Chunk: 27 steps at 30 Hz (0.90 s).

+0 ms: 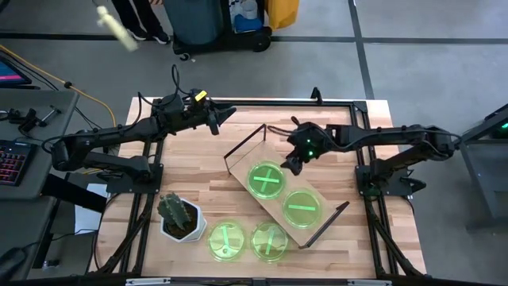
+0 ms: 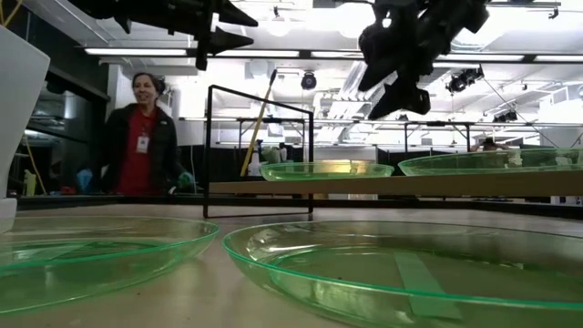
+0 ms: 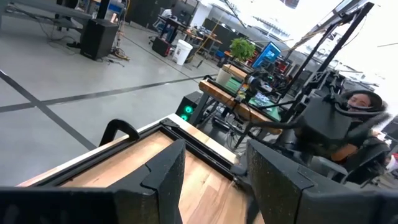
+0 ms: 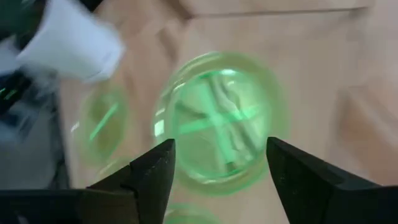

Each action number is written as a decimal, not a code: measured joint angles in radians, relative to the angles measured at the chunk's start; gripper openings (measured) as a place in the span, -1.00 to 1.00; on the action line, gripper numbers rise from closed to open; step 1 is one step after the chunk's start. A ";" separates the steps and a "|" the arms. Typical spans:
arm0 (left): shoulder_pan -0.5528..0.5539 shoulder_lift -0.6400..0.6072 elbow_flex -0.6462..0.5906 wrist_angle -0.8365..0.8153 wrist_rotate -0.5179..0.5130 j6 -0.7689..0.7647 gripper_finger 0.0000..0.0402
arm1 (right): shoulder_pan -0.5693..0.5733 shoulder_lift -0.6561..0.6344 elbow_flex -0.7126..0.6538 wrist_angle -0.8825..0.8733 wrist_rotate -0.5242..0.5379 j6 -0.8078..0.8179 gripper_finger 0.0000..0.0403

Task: Place and stack plates onto a shelf
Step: Stack the top center transparent green plate on top of the left transparent green plate on the shelf

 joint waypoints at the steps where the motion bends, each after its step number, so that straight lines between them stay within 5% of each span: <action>1: 0.000 0.000 0.000 0.000 0.004 0.000 -0.20 | 0.013 0.003 0.000 0.007 -0.021 -0.010 0.13; 5: 0.000 -0.006 0.000 0.001 0.017 0.000 -0.20 | 0.072 0.021 0.000 0.018 -0.035 -0.016 -0.17; 9: 0.000 -0.010 0.001 0.001 0.017 0.000 -0.20 | 0.124 0.060 0.000 0.055 -0.023 0.013 -0.78; 11: 0.000 -0.010 0.001 0.003 0.017 0.005 -0.20 | 0.138 0.095 0.000 0.108 -0.021 0.039 -0.93; 21: 0.000 -0.010 0.001 0.035 0.017 0.038 -0.20 | 0.139 0.293 0.002 0.277 0.088 0.135 -0.99; 27: 0.000 -0.010 0.001 0.045 0.017 0.052 -0.20 | 0.156 0.380 0.082 0.199 0.154 0.091 -1.00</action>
